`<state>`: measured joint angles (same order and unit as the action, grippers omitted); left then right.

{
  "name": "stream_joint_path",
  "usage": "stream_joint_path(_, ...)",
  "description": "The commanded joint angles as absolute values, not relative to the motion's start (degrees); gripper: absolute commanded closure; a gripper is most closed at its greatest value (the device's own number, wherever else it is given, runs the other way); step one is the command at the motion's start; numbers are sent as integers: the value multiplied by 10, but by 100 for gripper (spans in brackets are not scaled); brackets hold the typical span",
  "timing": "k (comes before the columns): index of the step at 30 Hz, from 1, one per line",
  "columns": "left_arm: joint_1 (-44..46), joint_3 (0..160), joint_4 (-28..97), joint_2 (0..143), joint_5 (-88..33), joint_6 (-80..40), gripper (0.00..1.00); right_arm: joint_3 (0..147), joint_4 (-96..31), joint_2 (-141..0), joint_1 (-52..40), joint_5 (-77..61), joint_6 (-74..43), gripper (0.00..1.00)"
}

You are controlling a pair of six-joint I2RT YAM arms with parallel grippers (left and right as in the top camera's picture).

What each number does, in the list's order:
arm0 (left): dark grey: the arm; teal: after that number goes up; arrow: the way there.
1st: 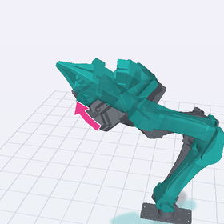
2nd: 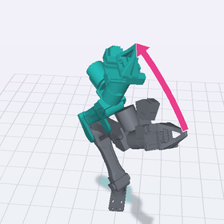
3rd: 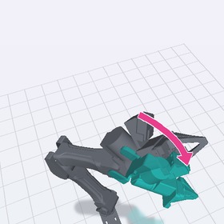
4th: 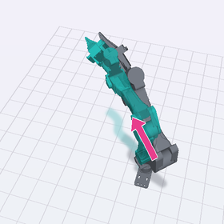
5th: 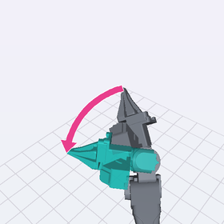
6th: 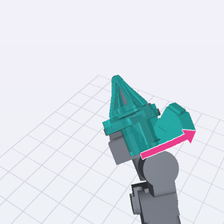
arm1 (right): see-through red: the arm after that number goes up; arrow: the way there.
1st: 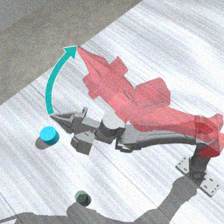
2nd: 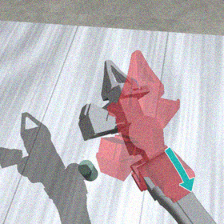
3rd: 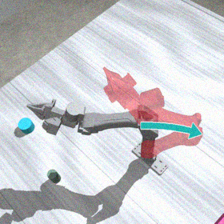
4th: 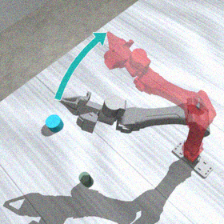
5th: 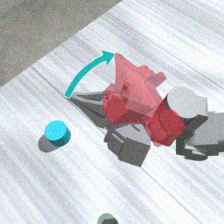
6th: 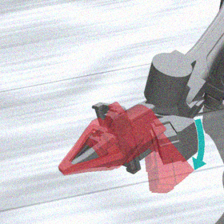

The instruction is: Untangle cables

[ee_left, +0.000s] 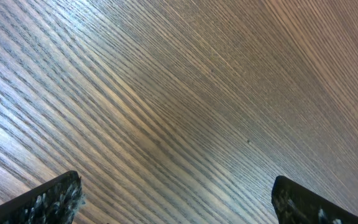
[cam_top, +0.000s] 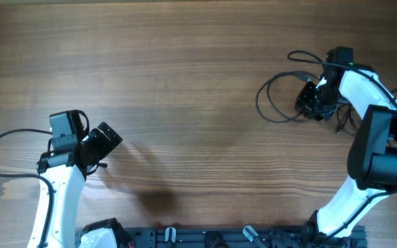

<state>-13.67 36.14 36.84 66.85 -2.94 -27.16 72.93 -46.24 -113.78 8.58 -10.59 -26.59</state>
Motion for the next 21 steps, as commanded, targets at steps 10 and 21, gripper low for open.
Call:
stream_joint_path(10,-140,356,365,669,-34,-275,0,708,-503,-1158,78,-89,-270,96)
stream_joint_path(21,-140,356,367,669,-34,-275,0,1050,-747,-1018,267,-60,-196,96)
